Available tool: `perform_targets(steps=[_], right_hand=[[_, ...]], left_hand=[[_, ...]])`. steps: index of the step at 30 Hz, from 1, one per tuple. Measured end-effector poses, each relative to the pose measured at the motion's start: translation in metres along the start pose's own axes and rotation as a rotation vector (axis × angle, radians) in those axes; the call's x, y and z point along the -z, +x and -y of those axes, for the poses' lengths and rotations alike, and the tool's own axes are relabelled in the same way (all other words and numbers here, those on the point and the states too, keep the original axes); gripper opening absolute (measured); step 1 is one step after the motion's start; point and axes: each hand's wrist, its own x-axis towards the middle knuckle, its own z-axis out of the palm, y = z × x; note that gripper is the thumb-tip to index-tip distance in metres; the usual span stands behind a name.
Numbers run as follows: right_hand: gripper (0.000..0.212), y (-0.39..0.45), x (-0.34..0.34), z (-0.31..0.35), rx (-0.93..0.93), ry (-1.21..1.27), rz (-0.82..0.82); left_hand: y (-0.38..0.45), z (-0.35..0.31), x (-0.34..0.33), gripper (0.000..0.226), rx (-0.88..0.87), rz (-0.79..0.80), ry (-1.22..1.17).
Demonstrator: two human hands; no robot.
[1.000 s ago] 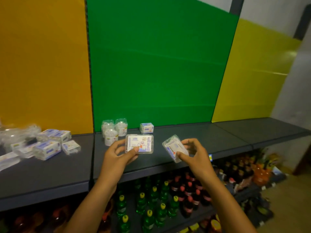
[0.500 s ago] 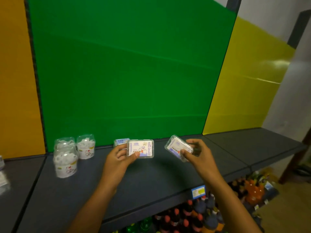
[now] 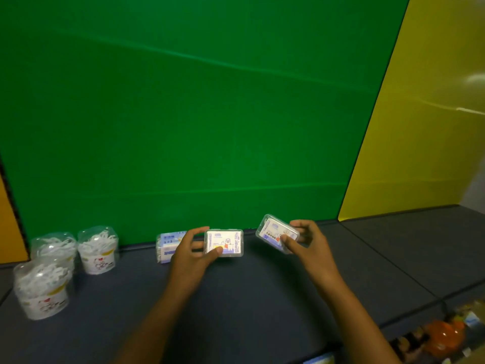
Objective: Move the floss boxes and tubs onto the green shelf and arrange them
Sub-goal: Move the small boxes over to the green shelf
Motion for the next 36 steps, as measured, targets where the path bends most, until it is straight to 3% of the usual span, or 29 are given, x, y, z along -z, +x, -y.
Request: perform_targets(steps=[9,19,26,36], right_hand=[[0.026,0.08,-0.012,-0.045,-0.03,0.176,0.233],[0.022,0.118,-0.009,-0.085,-0.027,0.268,0.373],[0.026,0.145,-0.004,-0.1,-0.063,0.368,0.345],[0.022,0.152,-0.004,-0.107,-0.056,0.376,0.287]], left_hand=[[0.044,0.022,-0.046,0.045,0.064,-0.173,0.191],[0.069,0.043,-0.086,0.046,0.087,-0.282,0.409],[0.077,0.046,-0.1,0.046,0.102,-0.225,0.56],[0.073,0.059,-0.109,0.048,-0.005,-0.201,0.834]])
